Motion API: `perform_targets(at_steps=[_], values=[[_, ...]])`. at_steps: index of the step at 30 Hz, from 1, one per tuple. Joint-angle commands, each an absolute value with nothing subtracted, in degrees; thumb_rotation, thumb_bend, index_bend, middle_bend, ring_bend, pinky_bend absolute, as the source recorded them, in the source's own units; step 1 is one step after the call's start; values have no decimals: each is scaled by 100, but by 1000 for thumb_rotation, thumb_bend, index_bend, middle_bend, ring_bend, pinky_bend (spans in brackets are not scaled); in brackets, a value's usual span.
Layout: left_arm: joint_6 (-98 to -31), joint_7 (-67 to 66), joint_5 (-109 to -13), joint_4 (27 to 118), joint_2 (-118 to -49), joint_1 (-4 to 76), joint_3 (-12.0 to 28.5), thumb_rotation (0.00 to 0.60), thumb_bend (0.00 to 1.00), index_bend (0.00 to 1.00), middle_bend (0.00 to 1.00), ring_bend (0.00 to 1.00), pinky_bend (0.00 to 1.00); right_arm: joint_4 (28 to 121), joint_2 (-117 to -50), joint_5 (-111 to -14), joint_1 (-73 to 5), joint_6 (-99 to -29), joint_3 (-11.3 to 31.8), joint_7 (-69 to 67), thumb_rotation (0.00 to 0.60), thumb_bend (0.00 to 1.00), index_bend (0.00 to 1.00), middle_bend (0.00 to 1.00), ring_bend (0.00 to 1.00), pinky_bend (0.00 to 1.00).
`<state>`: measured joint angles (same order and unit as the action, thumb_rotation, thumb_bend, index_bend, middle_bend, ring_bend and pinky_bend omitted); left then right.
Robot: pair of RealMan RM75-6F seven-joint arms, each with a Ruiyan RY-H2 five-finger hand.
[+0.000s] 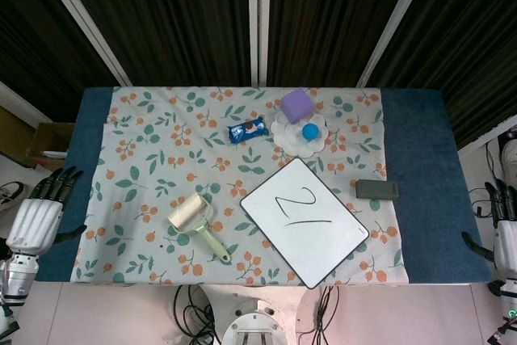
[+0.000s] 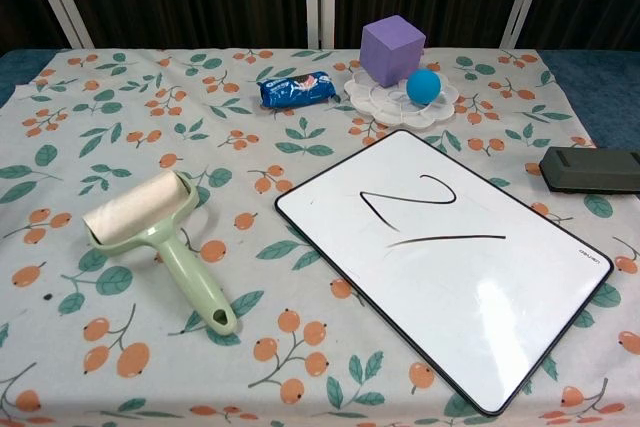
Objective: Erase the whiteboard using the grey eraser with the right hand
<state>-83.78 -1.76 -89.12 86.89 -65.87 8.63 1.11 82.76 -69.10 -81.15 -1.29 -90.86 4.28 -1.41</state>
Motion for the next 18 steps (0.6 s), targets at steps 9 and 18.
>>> perform_targets(at_steps=[9,18], values=[[-8474,-165,-8991,8700,-6562,806,71,600,0,65,61,36,160,8528,-6826,-8106,-184,-8809,444,-8,600,76,0,0,0,0],[-8283,-427,-8929,8784,-6576,870,56,600,0,65,61,36,160,9169,-6610,-7608,-1089,-7255,687,1006,600,123,0,0,0,0]])
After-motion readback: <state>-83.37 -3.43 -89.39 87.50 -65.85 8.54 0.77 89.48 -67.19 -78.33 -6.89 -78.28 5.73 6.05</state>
